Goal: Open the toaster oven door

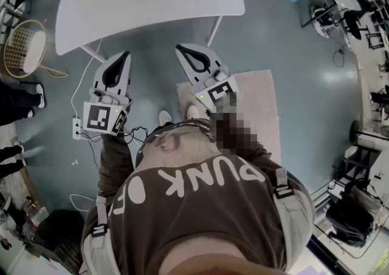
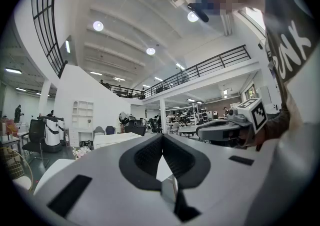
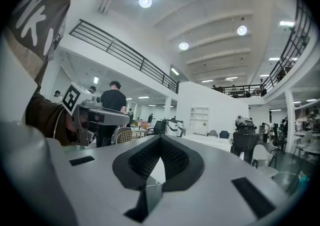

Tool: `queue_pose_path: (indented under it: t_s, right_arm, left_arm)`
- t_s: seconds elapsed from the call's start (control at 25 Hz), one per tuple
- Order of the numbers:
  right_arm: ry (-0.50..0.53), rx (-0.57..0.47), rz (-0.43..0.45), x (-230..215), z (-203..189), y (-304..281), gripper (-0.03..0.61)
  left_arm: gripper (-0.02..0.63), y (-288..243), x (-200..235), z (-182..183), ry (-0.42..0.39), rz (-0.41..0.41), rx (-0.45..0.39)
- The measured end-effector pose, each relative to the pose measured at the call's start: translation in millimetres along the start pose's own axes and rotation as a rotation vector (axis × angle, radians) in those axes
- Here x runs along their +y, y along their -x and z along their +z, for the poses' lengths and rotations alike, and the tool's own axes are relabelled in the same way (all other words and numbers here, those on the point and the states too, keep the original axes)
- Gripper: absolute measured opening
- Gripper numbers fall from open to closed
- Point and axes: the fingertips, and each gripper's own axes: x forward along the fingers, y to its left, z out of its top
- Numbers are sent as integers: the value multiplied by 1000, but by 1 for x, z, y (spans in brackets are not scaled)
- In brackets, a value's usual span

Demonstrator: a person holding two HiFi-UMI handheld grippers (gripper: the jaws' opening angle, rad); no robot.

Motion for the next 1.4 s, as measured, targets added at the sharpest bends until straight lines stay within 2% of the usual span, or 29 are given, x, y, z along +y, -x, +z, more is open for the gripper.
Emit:
queue_pose_path:
  t_s: [0.4,0.72,0.84,1.0,1.16,1.4]
  right_arm:
    - [-13,0,-3,-7,1,1,8]
    - [-16,-18,32,-27,-2,8,14]
    - [-36,-24,60,-37,-5,12,84]
    - [-57,-22,90,-46,-20,5,86]
    - [-102,-7,73,-56,-37,-22,86]
    - [-111,32,22,-92,-60,-100,87]
  left_arm:
    - [3,-5,-2,2,-7,1,4]
    - [3,-21,-12,5,-22,29,22]
    - [3,-30,-20,5,-26,47,34]
    - [3,-41,-24,-7,-14,62,53]
    - [3,-49,-1,-25,5,55,83]
    - [3,-90,78,-49,43,31,66]
